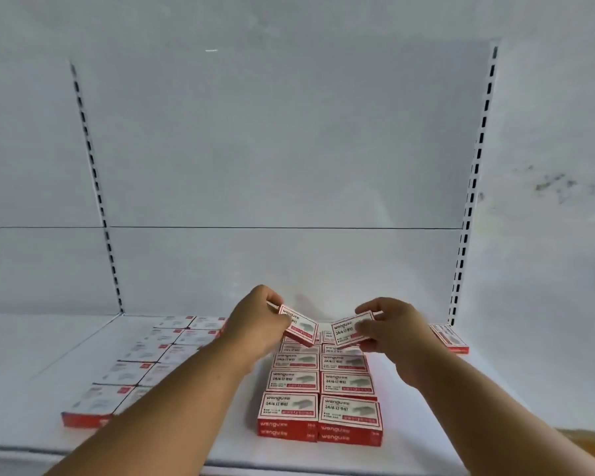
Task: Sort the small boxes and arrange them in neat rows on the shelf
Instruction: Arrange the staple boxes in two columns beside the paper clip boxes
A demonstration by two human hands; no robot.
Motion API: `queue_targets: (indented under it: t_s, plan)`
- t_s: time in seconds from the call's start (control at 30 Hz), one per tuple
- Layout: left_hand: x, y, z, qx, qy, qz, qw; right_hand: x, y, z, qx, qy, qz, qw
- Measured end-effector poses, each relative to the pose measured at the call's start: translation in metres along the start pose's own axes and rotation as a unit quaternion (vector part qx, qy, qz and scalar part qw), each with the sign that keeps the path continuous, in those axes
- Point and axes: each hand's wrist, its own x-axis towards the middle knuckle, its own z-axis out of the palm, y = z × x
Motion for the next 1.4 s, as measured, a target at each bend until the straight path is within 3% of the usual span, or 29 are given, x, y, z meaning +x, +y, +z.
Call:
queue_targets:
  t_s: [0.17,0.37,0.47,0.6,0.73,0.97,1.2,1.4]
  plan:
    - [0.007,-0.009,0.006,0.079,-0.035,0.012,0.996,-0.001,0.008,0.007,-0.116,0.048,0.003,0.992]
    - [0.010,-0.009,0.006,0.238,-0.084,0.052,0.966,0.001,0.005,0.015,-0.261,0.004,0.003,0.965]
    - [0.013,-0.008,0.009,0.261,-0.085,0.057,0.960,0.007,0.008,0.017,-0.326,0.001,-0.004,0.945]
    - [0.011,-0.003,0.014,0.296,-0.047,0.111,0.948,0.015,0.008,0.012,-0.321,0.002,-0.010,0.947]
    - [0.008,0.013,0.025,0.299,-0.013,0.170,0.939,0.018,0.007,-0.003,-0.298,0.067,-0.073,0.949]
    - [0.008,0.058,0.071,0.282,-0.080,0.211,0.932,0.026,0.018,-0.076,-0.300,0.079,-0.112,0.944]
    - [0.017,0.093,0.137,0.300,-0.158,0.185,0.922,0.060,0.036,-0.151,-0.412,-0.030,-0.091,0.906]
    - [0.025,0.106,0.186,0.402,-0.231,0.135,0.876,0.084,0.047,-0.171,-0.336,-0.180,-0.025,0.924]
